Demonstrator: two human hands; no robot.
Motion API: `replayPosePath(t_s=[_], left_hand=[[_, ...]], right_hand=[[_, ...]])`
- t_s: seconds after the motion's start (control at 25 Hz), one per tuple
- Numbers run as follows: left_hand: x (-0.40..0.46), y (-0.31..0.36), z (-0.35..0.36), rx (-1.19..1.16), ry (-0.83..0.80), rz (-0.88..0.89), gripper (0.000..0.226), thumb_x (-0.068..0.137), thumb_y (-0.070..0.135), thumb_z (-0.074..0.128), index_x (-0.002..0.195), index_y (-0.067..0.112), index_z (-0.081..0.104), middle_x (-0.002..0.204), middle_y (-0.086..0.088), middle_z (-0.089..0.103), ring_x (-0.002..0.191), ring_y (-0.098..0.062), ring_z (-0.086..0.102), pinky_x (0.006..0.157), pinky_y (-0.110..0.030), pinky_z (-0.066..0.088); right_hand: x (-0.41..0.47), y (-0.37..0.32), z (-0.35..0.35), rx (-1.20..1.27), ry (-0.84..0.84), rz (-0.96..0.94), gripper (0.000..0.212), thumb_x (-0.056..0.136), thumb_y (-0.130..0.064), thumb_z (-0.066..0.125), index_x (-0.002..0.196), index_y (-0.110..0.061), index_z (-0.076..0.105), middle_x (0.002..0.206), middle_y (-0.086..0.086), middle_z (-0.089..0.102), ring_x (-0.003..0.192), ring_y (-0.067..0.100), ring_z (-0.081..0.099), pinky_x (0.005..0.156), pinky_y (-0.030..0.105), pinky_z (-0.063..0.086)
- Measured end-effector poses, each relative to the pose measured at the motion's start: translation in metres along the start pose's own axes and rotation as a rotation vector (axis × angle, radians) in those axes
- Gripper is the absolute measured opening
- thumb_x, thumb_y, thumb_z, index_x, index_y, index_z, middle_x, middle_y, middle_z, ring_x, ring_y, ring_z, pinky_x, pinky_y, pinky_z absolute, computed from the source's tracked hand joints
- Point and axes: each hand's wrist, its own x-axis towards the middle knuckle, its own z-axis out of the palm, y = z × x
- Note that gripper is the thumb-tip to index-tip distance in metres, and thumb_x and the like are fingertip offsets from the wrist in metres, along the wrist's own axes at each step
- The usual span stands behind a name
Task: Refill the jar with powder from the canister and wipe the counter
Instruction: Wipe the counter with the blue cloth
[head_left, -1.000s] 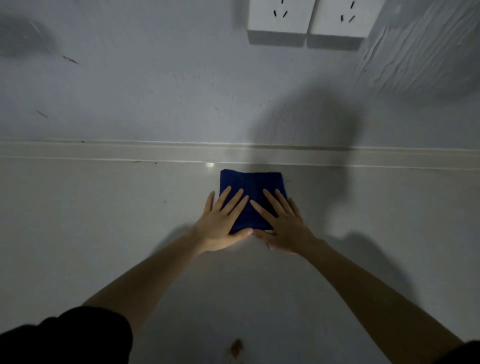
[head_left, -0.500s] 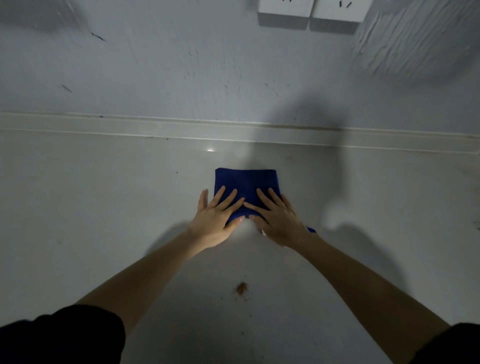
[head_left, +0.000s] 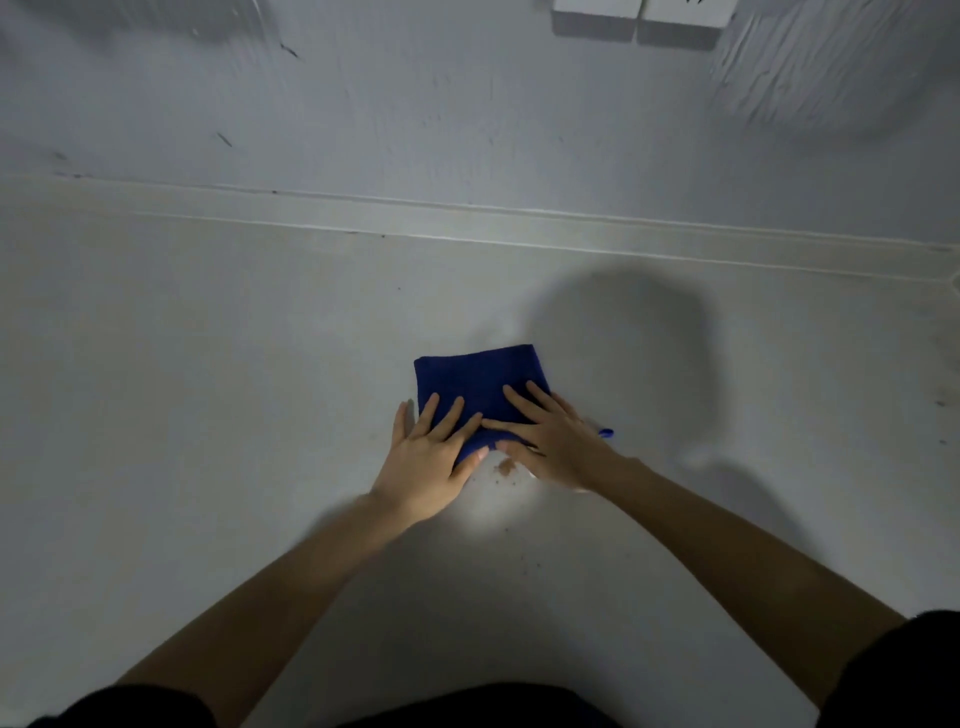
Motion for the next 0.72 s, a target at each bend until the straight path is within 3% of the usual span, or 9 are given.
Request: replayPosePath(t_s=[0.12,0.24,0.4,0.56,0.64,0.72], left_hand=[[-0.029,0.012,0.005,-0.008,0.021,-0.038,0.067,0.094,0.046,0.003,0.112,0.018,0.062,0.114,-0.008,0.068,0.106,-0.035,0.061,0.086,-0.059,0.045],[-0.058,0.026,0.007,0.0,0.057,-0.048,0.063,0.094,0.045,0.007,0.113,0.019,0.061,0.114,-0.007,0.068,0.108,-0.034,0.061,0.087,-0.058,0.046],[-0.088,0.056,0.012,-0.018,0.067,-0.105,0.048,0.084,0.043,0.034,0.11,0.015,0.064,0.112,-0.011,0.068,0.104,-0.036,0.063,0.086,-0.052,0.05],[-0.108,0.092,0.012,-0.064,0.004,-0.117,0.06,0.093,0.046,0.018,0.11,0.01,0.063,0.112,-0.016,0.068,0.1,-0.038,0.064,0.084,-0.046,0.053],[-0.111,0.099,-0.003,-0.103,0.005,-0.064,0.059,0.09,0.05,0.022,0.103,0.013,0.066,0.103,-0.013,0.072,0.09,-0.032,0.068,0.079,-0.041,0.055],[-0.096,0.088,-0.015,-0.175,0.134,-0.018,0.045,0.086,0.045,0.032,0.083,0.018,0.069,0.075,-0.005,0.075,0.063,-0.021,0.067,0.065,-0.029,0.053]], right_hand=[[-0.023,-0.013,0.009,0.049,0.02,-0.049,0.057,0.086,-0.062,0.014,0.136,-0.038,0.027,0.154,0.004,0.012,0.142,0.027,-0.004,0.115,0.042,0.0],[-0.044,-0.021,0.021,0.1,0.046,-0.114,0.08,0.07,-0.071,-0.005,0.134,-0.039,0.031,0.154,0.002,0.012,0.141,0.025,-0.005,0.114,0.042,-0.001],[-0.069,-0.019,0.032,0.032,-0.001,-0.217,0.067,0.078,-0.069,0.005,0.136,-0.042,0.025,0.153,-0.007,0.0,0.138,0.017,-0.018,0.111,0.035,-0.012],[-0.088,0.003,0.031,-0.017,-0.095,-0.302,0.059,0.077,-0.054,0.015,0.135,-0.045,0.015,0.147,-0.016,-0.01,0.135,0.009,-0.026,0.107,0.034,-0.02],[-0.096,0.013,0.027,-0.03,-0.149,-0.311,0.057,0.077,-0.056,0.015,0.133,-0.049,0.01,0.147,-0.019,-0.011,0.133,0.003,-0.027,0.107,0.036,-0.021],[-0.101,0.012,0.022,0.012,-0.166,-0.265,0.059,0.077,-0.067,0.014,0.133,-0.048,0.013,0.146,-0.021,-0.007,0.134,0.001,-0.024,0.109,0.037,-0.02]])
